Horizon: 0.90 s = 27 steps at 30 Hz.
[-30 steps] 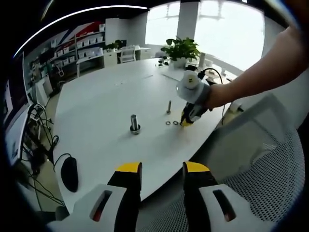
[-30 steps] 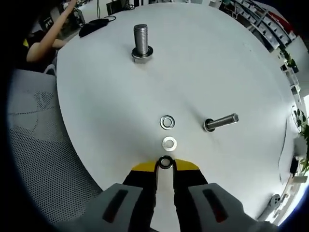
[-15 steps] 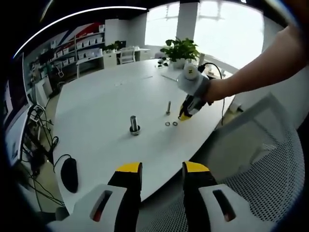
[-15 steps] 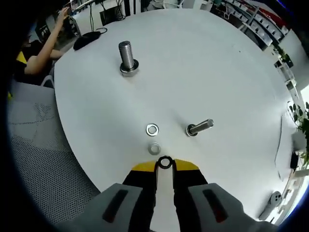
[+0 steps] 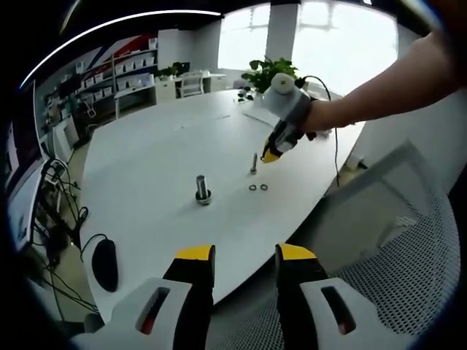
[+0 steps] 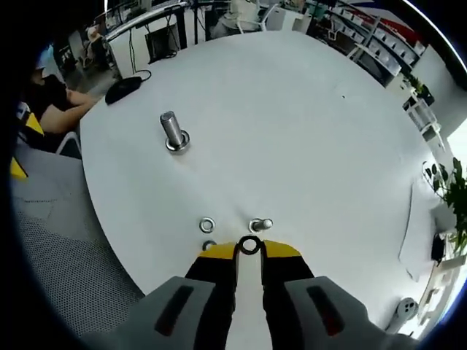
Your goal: Place the washer onto the threaded stud by aligning its center hole with the stud, sliding it down to the base, and recovering from edge contact or off-axis alignment until the washer reaches the visible bottom stop.
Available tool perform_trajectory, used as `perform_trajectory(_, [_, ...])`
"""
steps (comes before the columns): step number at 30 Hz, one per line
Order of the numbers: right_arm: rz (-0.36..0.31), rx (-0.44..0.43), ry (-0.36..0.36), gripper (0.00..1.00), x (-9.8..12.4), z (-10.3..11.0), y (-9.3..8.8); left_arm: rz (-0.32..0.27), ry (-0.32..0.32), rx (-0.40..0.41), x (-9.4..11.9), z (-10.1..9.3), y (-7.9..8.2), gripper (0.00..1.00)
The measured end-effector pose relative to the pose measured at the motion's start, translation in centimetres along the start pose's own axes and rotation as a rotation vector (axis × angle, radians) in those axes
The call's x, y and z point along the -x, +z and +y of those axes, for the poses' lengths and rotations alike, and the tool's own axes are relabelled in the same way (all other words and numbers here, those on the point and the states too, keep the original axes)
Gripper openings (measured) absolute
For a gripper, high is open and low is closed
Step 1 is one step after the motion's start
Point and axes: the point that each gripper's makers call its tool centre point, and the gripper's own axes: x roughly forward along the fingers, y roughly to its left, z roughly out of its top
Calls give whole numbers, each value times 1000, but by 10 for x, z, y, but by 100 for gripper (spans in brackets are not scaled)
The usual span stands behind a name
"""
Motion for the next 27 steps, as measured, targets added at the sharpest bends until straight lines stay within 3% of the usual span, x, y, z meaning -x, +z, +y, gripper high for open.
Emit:
perform_trajectory(6, [-22,5,-16,14,3,-9,7,0,-2,-2,0,0,0,31])
perform_trajectory(21, [-28,112,-30,14,-2,-15,19,-1,3,1,-1,1,0,31])
perform_trajectory(27, [-21,104,-27,14,-6,-17,18,3,5,2,-1,1,-1,31])
